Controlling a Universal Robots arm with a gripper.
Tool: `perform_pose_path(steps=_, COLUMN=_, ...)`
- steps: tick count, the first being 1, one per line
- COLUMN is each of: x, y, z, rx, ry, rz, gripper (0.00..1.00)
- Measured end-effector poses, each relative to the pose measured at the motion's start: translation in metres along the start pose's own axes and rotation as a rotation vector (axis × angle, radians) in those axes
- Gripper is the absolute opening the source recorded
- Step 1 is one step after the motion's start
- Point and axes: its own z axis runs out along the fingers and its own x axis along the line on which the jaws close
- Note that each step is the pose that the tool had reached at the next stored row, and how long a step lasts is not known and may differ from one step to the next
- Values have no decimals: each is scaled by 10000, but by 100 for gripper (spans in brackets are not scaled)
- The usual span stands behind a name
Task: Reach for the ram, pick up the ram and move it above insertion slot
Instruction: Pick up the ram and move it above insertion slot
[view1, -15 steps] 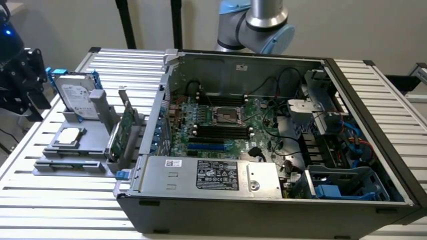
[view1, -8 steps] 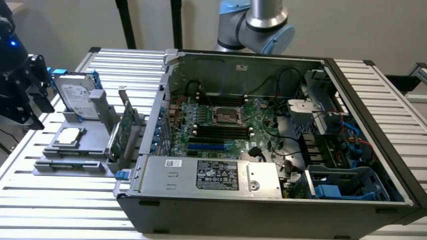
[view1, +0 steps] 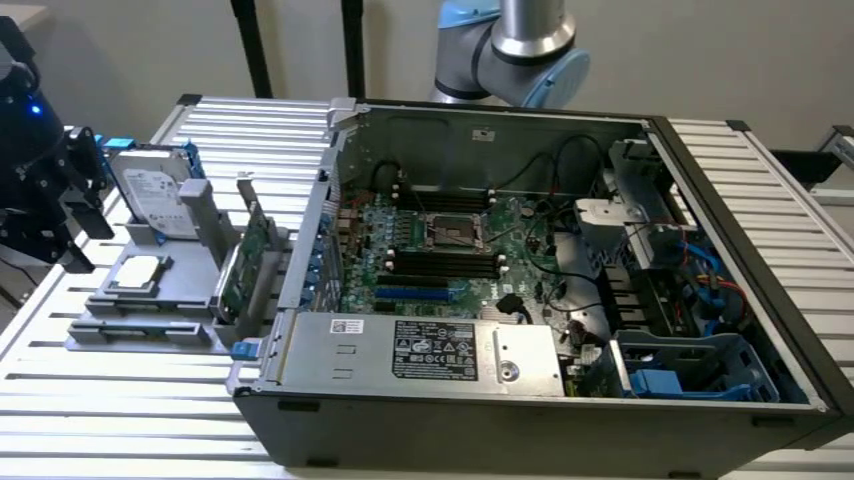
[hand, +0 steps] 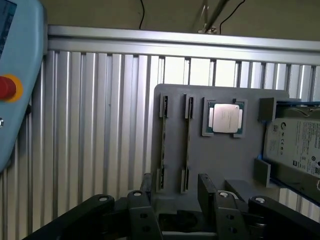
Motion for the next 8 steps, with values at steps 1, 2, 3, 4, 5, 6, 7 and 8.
perform_pose_path(steps=1, x=6, y=0, z=18, rx=1, ry=-1, rz=0, gripper=48)
perform_pose_path(steps=2, x=12, y=0, z=37, rx=2, ry=-1, rz=0, gripper=48)
perform_pose_path(steps=3, x=18, y=0, z=54, rx=0, ry=0, rz=0, gripper=48)
perform_pose_path(steps=4, x=23, y=0, z=71, rx=0, ry=0, rz=0, gripper=48)
perform_pose_path(steps=5, x=28, y=0, z=91, rx=0, ry=0, rz=0, gripper=48)
perform_pose_path(steps=6, x=31, y=0, z=109, rx=-1, ry=0, rz=0, gripper=48)
perform_pose_path(steps=7, x=33, y=0, z=127, rx=0, ry=0, rz=1, gripper=48)
perform_pose_path(steps=8, x=35, y=0, z=145, rx=0, ry=0, rz=1, gripper=48)
